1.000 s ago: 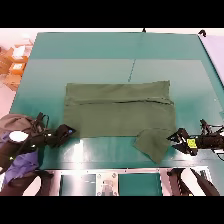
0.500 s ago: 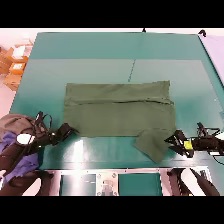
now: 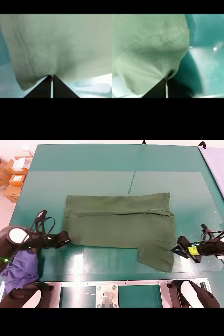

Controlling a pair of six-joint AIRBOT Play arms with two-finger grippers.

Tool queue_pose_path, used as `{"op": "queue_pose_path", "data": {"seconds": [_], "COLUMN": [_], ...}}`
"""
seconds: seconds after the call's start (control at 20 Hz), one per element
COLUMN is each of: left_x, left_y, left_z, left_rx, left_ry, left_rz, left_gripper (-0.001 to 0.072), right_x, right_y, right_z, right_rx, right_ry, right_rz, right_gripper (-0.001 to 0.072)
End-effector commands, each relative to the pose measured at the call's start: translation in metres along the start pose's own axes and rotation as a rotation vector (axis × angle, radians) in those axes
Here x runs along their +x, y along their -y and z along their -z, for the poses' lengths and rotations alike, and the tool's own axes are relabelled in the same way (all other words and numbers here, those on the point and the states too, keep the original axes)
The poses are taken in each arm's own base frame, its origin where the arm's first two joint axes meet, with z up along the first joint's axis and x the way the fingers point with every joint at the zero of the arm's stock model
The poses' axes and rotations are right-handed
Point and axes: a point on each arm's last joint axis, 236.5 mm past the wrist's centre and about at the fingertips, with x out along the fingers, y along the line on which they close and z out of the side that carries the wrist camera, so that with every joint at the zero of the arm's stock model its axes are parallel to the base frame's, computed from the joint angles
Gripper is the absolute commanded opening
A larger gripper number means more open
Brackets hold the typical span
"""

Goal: Fold the shirts.

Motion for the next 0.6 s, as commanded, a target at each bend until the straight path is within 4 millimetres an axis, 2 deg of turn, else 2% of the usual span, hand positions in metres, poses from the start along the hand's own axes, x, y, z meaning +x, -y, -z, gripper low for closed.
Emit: {"op": "queue_pose_path", "data": {"seconds": [0.0, 0.2, 0.3, 0.45, 0.55], "left_x": [-0.027, -0.060, -0.061, -0.049, -0.031], "left_y": [-0.012, 0.023, 0.036, 0.049, 0.054], "left_z": [-0.002, -0.058, -0.089, -0.136, -0.170], "left_rx": [0.066, 0.137, 0.168, 0.189, 0.198], "left_ry": [-0.054, 0.071, 0.079, 0.078, 0.081], "left_rz": [-0.123, -0.089, -0.077, -0.064, -0.055], "left_gripper": [0.0023, 0.0023, 0.0023, 0.0023, 0.0023], "right_x": [-0.029, -0.074, -0.083, -0.080, -0.063], "right_y": [-0.001, -0.070, -0.096, -0.136, -0.157], "right_z": [-0.007, -0.054, -0.075, -0.113, -0.142], "right_rx": [-0.014, -0.087, -0.120, -0.171, -0.181], "right_ry": [0.051, 0.224, 0.251, 0.279, 0.270], "right_rz": [0.042, -0.166, -0.211, -0.246, -0.251], "right_gripper": [0.0017, 0.0017, 0.0017, 0.0017, 0.0017]}}
